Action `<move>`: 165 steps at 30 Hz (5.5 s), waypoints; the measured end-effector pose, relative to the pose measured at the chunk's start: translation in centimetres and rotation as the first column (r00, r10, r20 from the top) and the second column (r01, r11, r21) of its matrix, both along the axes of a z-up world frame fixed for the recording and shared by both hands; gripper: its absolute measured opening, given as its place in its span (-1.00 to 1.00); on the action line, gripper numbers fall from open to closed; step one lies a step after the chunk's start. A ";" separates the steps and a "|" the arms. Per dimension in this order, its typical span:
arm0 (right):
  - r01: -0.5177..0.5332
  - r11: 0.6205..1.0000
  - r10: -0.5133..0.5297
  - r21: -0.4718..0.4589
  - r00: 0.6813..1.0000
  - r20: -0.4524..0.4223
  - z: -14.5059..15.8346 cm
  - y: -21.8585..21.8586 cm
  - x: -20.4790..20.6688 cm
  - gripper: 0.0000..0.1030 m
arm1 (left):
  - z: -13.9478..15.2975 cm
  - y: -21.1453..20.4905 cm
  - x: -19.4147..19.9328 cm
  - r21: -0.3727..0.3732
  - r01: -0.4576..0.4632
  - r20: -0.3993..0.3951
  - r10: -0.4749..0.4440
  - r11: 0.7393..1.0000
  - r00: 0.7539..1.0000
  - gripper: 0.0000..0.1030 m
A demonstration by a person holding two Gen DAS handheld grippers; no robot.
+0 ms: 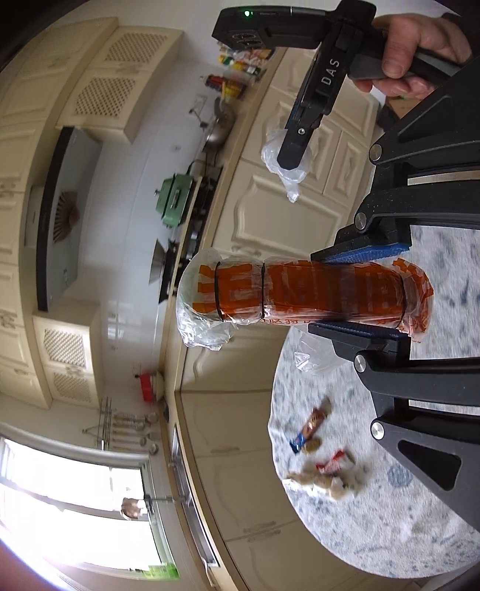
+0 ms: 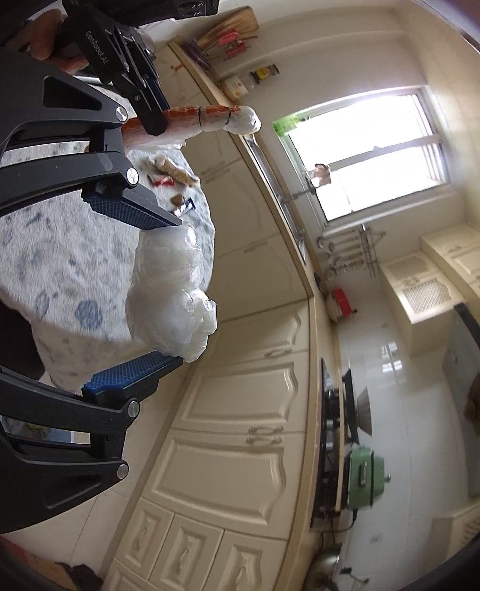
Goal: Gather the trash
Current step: 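Carry both bags to the blue bin and open both grippers over it, then move both open tools back over the table, then grasp the clear bread packet with the left gripper while the right gripper grasps the blue snack bar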
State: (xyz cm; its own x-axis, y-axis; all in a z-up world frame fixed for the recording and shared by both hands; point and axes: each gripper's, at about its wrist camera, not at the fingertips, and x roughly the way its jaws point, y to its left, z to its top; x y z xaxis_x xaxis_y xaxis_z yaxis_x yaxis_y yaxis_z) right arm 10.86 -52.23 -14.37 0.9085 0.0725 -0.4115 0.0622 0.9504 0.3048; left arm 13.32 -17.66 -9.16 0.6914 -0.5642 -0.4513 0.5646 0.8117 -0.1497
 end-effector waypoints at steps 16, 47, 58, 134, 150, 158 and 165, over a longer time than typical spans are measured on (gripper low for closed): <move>0.281 0.957 -0.269 0.070 0.952 -0.145 -7.0 -13.0 -4.3 0.29 | -2.7 -16.3 4.1 0.042 0.310 -0.197 -0.296 0.950 0.934 -0.51; 0.446 0.862 -0.296 0.241 0.829 -0.475 -23.5 -23.4 -2.2 0.79 | -17.5 -42.8 17.9 0.352 0.336 -0.484 -0.137 0.874 0.864 0.70; 0.474 0.851 -0.325 0.226 0.813 -0.483 -22.4 -21.6 -3.1 1.00 | -12.5 -41.4 13.6 0.345 0.286 -0.289 -0.189 0.894 0.939 0.98; -0.356 0.918 0.266 -0.176 0.880 -0.393 -9.4 22.0 28.6 0.77 | -5.7 14.4 21.8 0.168 -0.463 -0.218 0.491 0.870 0.843 0.98; -0.464 0.850 0.330 -0.251 0.839 -0.433 -12.5 25.1 32.9 -0.62 | -11.3 9.4 34.5 0.204 -0.338 -0.388 0.393 0.919 0.834 -0.43; -0.441 0.888 0.359 -0.132 0.843 -0.401 -11.6 22.6 28.6 -0.63 | -9.8 10.2 31.8 0.190 -0.344 -0.336 0.390 0.920 0.857 -0.47; -0.421 0.901 0.361 -0.101 0.859 -0.363 -10.7 21.0 22.6 -0.63 | -8.4 10.4 27.1 0.153 -0.354 -0.284 0.384 0.923 0.879 -0.47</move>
State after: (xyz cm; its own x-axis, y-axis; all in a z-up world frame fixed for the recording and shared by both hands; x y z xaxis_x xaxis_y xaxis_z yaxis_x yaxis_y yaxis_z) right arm 33.50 -31.24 -25.05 0.6299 0.2947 -0.7186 -0.2582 0.9520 0.1641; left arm 40.40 -7.23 -17.61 0.6621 -0.2400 -0.7100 0.1609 0.9708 -0.1780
